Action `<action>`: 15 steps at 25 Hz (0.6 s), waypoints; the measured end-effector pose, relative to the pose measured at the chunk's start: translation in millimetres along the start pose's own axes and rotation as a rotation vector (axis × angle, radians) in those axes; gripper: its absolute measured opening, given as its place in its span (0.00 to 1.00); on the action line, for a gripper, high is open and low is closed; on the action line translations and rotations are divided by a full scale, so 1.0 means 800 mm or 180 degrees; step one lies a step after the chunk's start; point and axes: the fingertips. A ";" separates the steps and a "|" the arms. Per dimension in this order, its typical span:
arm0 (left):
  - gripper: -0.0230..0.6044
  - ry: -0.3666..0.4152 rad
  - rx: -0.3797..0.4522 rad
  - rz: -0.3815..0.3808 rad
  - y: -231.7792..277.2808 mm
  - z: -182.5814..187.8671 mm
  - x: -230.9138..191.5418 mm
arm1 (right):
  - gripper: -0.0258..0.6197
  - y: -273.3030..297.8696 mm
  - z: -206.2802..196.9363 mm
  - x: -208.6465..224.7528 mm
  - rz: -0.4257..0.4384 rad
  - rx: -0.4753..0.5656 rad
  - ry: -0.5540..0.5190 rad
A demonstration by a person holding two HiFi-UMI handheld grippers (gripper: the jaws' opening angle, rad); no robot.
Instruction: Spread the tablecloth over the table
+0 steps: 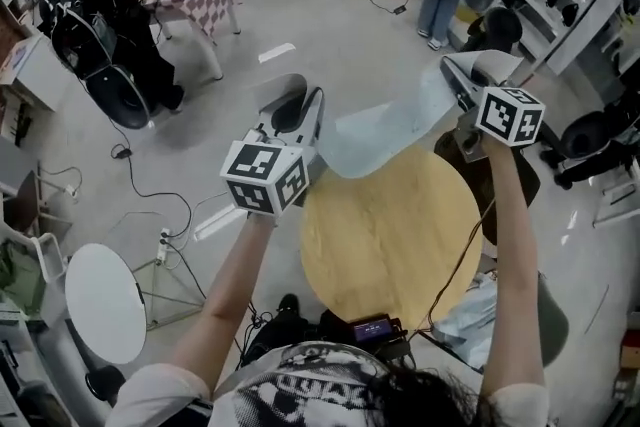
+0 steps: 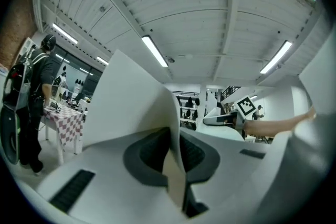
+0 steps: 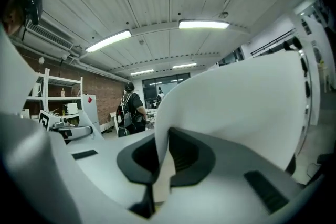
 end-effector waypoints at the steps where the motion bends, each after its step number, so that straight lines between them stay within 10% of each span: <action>1: 0.06 -0.0012 0.0000 -0.0064 0.007 -0.001 0.012 | 0.06 -0.020 -0.001 0.016 -0.0081 0.0028 0.0041; 15: 0.06 -0.0360 -0.0349 -0.0823 0.025 -0.065 0.134 | 0.06 -0.318 -0.114 0.075 -0.1149 0.0530 0.0934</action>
Point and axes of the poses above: the fingertips, and each gripper's own axes: y forward along the fingers, x to its right, z out of its top, and after that the axes turned 1 degree about -z, right-handed
